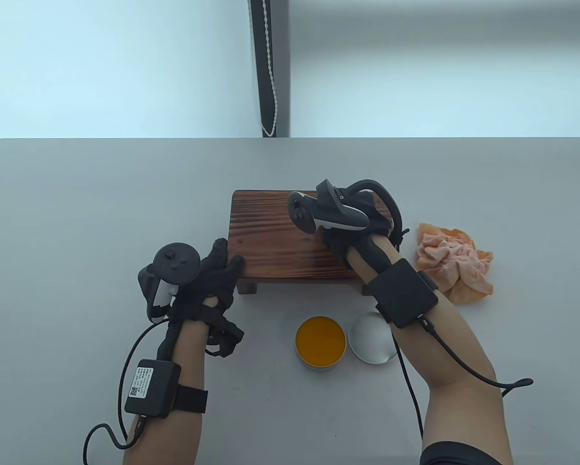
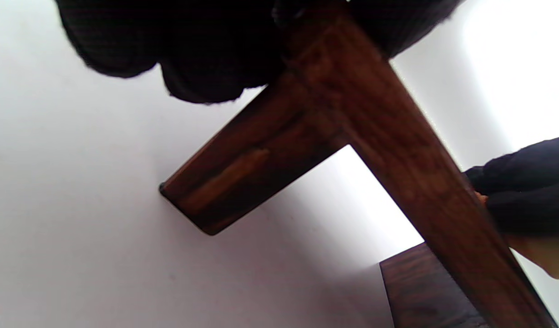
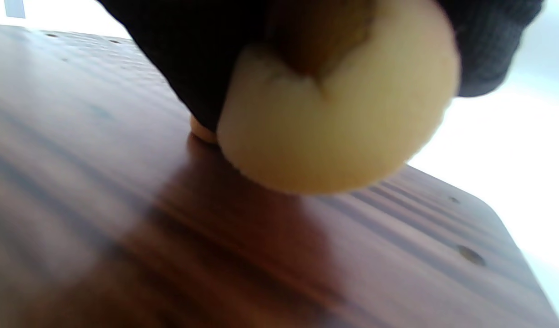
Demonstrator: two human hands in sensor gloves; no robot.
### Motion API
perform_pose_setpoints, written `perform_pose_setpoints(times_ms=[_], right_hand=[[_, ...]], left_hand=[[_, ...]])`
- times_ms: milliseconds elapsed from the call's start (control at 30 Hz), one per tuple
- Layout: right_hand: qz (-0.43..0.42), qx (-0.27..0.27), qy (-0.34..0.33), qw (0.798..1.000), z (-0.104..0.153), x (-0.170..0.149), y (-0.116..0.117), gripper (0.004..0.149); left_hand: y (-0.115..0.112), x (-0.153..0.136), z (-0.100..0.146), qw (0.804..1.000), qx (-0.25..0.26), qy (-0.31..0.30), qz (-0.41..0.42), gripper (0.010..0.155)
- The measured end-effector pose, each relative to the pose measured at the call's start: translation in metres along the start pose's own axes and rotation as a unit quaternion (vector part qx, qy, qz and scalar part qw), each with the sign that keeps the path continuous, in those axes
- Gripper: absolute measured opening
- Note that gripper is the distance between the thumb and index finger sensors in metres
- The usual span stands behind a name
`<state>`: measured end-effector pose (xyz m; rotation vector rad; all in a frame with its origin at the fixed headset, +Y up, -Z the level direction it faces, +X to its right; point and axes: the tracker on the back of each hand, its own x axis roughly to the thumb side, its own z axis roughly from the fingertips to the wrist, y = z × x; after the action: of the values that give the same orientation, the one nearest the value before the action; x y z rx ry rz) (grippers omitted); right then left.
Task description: Dip and apply wood wax on stool
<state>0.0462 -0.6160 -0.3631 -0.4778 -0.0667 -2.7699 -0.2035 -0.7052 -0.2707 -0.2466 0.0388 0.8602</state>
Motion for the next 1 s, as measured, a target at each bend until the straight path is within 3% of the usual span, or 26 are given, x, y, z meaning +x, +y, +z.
perform_pose_setpoints(times_ms=[100, 200, 267, 467, 567, 633, 833, 1000], right_hand=[[-0.003, 0.009, 0.027, 1.0, -0.004, -0.01, 0.004, 0.04], [0.011, 0.045, -0.017, 0.999, 0.008, -0.003, -0.002, 0.041], [-0.003, 0.033, -0.043, 0.999, 0.012, 0.002, -0.003, 0.041], [-0.019, -0.001, 0.032, 0.999, -0.001, -0.021, 0.008, 0.039], [0.004, 0.039, -0.003, 0.999, 0.009, -0.017, 0.004, 0.04], [-0.029, 0.04, -0.038, 0.998, 0.012, -0.014, 0.001, 0.041], [-0.036, 0.007, 0.037, 0.999, -0.004, -0.03, 0.009, 0.039], [-0.004, 0.049, -0.019, 0.999, 0.012, -0.016, 0.002, 0.041]], left_hand=[[0.0, 0.0, 0.0, 1.0, 0.0, 0.001, 0.002, 0.079], [0.0, 0.0, 0.0, 1.0, 0.001, 0.001, 0.002, 0.079], [-0.001, 0.001, 0.0, 1.0, 0.002, 0.0, -0.002, 0.079], [0.0, 0.001, 0.0, 1.0, -0.001, 0.0, 0.0, 0.079], [0.0, 0.001, 0.001, 1.0, 0.0, 0.001, 0.001, 0.079], [0.0, 0.001, 0.001, 1.0, 0.001, 0.001, -0.002, 0.079], [0.0, 0.001, 0.0, 1.0, -0.002, -0.002, -0.009, 0.079], [0.0, 0.001, 0.0, 1.0, -0.002, 0.0, -0.007, 0.079]])
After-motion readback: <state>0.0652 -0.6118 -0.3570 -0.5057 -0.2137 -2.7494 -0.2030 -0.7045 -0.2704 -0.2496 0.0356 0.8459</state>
